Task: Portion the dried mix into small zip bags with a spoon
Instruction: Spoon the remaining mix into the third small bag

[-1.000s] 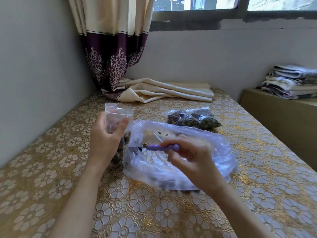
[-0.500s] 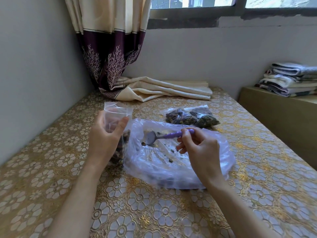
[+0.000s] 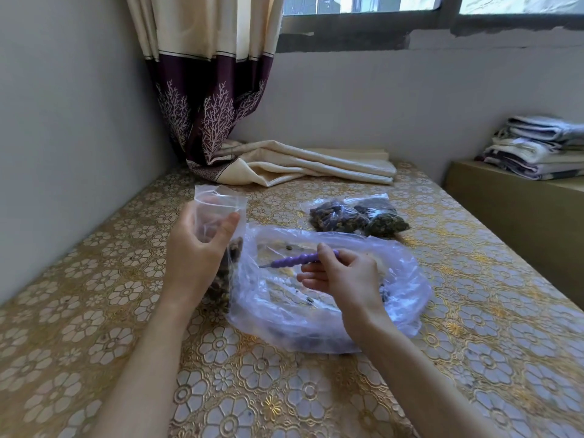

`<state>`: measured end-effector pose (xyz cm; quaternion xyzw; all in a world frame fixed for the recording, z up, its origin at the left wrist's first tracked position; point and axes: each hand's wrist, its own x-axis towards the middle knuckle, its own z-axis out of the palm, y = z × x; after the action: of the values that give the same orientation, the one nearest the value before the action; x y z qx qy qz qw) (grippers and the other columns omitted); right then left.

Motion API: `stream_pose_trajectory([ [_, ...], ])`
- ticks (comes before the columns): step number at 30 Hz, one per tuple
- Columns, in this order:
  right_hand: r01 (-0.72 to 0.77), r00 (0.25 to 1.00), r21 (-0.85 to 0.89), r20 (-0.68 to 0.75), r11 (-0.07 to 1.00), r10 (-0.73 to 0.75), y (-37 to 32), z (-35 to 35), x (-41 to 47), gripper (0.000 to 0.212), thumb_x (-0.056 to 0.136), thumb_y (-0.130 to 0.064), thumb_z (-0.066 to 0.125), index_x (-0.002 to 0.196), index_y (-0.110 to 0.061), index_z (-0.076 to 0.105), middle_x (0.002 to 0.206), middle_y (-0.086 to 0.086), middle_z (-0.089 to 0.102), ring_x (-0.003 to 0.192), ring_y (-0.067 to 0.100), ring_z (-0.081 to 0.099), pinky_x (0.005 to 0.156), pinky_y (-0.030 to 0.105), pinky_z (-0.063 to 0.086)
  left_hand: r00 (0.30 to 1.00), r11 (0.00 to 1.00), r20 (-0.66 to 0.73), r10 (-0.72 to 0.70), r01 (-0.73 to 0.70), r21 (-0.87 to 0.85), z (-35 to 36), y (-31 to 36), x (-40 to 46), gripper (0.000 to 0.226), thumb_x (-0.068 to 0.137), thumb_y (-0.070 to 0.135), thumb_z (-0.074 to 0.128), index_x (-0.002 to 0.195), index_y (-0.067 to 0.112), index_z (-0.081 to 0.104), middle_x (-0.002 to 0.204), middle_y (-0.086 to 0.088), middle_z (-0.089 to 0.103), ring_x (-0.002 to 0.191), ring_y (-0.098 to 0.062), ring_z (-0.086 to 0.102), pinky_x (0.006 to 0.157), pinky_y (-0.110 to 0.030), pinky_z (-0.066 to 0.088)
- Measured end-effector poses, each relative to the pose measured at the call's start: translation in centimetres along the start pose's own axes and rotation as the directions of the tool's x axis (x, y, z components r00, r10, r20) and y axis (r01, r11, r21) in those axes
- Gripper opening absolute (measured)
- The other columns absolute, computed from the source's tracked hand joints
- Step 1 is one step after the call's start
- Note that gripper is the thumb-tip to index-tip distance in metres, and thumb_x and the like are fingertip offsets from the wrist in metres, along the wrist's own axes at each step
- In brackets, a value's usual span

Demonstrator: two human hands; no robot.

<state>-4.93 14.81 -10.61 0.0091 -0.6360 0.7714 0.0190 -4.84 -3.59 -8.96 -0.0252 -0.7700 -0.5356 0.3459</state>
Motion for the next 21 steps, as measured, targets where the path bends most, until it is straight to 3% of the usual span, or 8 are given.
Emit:
stream_pose_trajectory([
  [2, -0.139, 0.99, 0.121, -0.005, 0.983, 0.141, 0.0, 0.0, 0.3, 0.03, 0.095, -0.013, 0.053, 0.071, 0.0, 0.066, 0.063, 0.015, 0.07, 0.06, 0.025, 0.07, 0.053, 0.022, 0.055, 1.0, 1.0, -0.006, 0.0, 0.0, -0.007, 0.0, 0.0, 0.0, 0.026, 0.076, 0.045, 0.061, 0.099, 0.033, 0.053, 0.094, 0.011, 0.066, 0.082, 0.004, 0.065, 0.065, -0.008, 0.048],
  [5, -0.213, 0.976, 0.2, -0.003, 0.956, 0.218, -0.2, -0.2, 0.4, 0.029, 0.095, -0.01, 0.052, 0.073, 0.004, 0.065, 0.066, 0.017, 0.07, 0.063, 0.025, 0.071, 0.055, 0.023, 0.057, 1.0, 1.0, -0.007, 0.003, -0.003, -0.001, 0.0, -0.2, 0.0, 0.031, 0.078, 0.043, 0.061, 0.103, 0.027, 0.054, 0.095, 0.01, 0.066, 0.08, 0.004, 0.065, 0.063, -0.007, 0.047],
  [16, -0.1, 0.986, 0.227, -0.107, 0.969, 0.127, -0.6, -2.2, 0.6, 0.028, 0.096, -0.009, 0.05, 0.074, 0.002, 0.065, 0.062, 0.014, 0.069, 0.062, 0.024, 0.07, 0.056, 0.022, 0.056, 1.0, 0.997, 0.021, 0.015, -0.016, 0.072, 0.1, -0.6, -0.1, 0.04, 0.078, 0.041, 0.064, 0.109, 0.017, 0.055, 0.092, 0.008, 0.067, 0.078, 0.003, 0.065, 0.062, -0.01, 0.049],
  [21, 0.002, 0.988, 0.162, -0.152, 0.987, 0.023, -0.8, -2.9, 0.2, 0.027, 0.096, -0.012, 0.051, 0.075, -0.001, 0.065, 0.063, 0.012, 0.07, 0.063, 0.024, 0.071, 0.057, 0.022, 0.056, 0.993, 0.989, 0.119, -0.022, 0.005, 0.148, 0.3, -0.9, -0.2, 0.033, 0.071, 0.053, 0.063, 0.096, 0.034, 0.051, 0.089, 0.009, 0.067, 0.08, 0.002, 0.063, 0.064, -0.013, 0.047],
])
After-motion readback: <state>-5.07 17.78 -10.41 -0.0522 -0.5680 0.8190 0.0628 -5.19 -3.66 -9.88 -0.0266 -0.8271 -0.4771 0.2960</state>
